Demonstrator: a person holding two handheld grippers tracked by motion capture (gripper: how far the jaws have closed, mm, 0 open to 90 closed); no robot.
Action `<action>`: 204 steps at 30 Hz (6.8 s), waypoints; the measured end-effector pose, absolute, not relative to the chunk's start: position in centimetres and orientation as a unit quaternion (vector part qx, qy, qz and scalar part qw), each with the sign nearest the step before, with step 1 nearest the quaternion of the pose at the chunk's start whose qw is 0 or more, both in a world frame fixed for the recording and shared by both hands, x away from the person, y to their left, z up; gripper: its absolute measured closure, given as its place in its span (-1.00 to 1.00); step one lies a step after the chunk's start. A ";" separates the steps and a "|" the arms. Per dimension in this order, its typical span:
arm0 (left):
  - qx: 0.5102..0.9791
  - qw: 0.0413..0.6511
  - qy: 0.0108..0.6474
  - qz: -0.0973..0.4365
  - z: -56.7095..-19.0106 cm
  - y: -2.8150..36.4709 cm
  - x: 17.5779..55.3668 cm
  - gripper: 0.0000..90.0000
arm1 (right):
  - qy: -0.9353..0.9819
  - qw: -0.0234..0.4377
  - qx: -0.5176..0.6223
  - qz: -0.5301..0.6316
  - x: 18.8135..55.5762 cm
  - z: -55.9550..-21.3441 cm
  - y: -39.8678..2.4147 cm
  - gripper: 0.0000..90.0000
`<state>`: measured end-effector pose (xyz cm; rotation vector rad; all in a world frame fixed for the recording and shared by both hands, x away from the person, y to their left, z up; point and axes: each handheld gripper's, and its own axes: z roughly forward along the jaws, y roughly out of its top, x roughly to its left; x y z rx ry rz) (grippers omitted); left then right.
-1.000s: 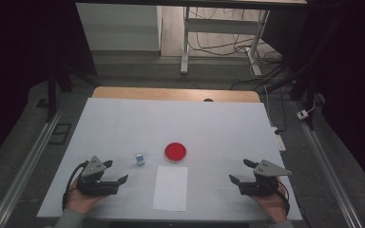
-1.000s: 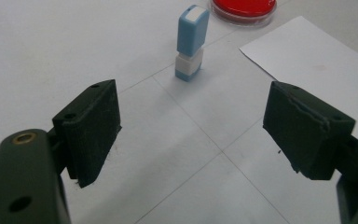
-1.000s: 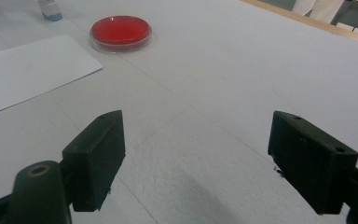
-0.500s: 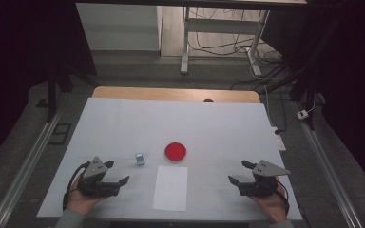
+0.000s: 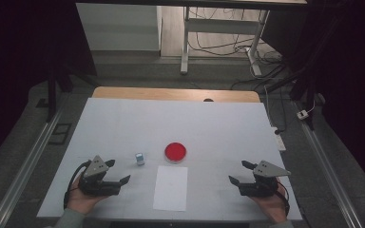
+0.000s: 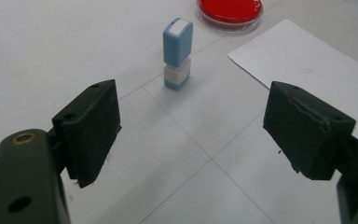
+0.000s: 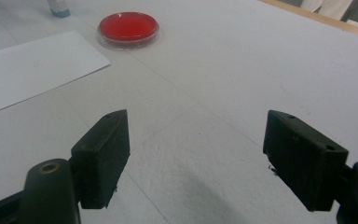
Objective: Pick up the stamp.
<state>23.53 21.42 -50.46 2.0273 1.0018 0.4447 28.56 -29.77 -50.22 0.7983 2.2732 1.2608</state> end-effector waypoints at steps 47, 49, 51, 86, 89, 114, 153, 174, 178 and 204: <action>0.838 0.385 0.357 0.151 -46.1 18.3 28.7 -0.47 | 0.815 0.211 0.289 0.455 28.3 -49.8 -29.8 -0.47; 0.837 0.385 0.359 0.148 -46.1 18.1 29.2 -0.47 | 0.814 0.208 0.288 0.459 28.3 -49.9 -29.7 -0.47; 0.839 0.382 0.359 0.145 -46.1 17.8 29.9 -0.46 | 0.817 0.210 0.290 0.452 28.4 -49.9 -29.7 -0.47; 0.869 0.325 0.345 0.141 -48.8 16.8 32.1 -0.08 | 0.822 0.206 0.292 0.444 28.5 -50.3 -29.7 -0.46; 0.872 0.325 0.341 0.136 -49.0 16.8 32.2 0.02 | 0.823 0.206 0.292 0.442 28.5 -50.3 -29.7 -0.45; 0.884 0.308 0.331 0.124 -49.7 16.7 32.5 0.53 | 0.823 0.208 0.293 0.440 28.5 -50.3 -29.7 -0.45; 0.846 0.377 0.363 0.103 -48.9 18.2 32.2 0.67 | 0.820 0.213 0.289 0.446 28.4 -50.3 -29.6 -0.44; 0.818 0.440 0.354 0.109 -46.9 17.9 31.0 0.67 | 0.809 0.230 0.297 0.453 28.4 -50.3 -30.0 -0.42; 0.814 0.448 0.354 0.104 -46.7 18.0 31.0 0.67 | 0.808 0.234 0.299 0.450 28.4 -50.3 -30.0 -0.41; 0.790 0.504 0.338 0.082 -45.2 17.3 30.3 0.67 | 0.808 0.230 0.302 0.451 28.4 -50.5 -30.0 -0.39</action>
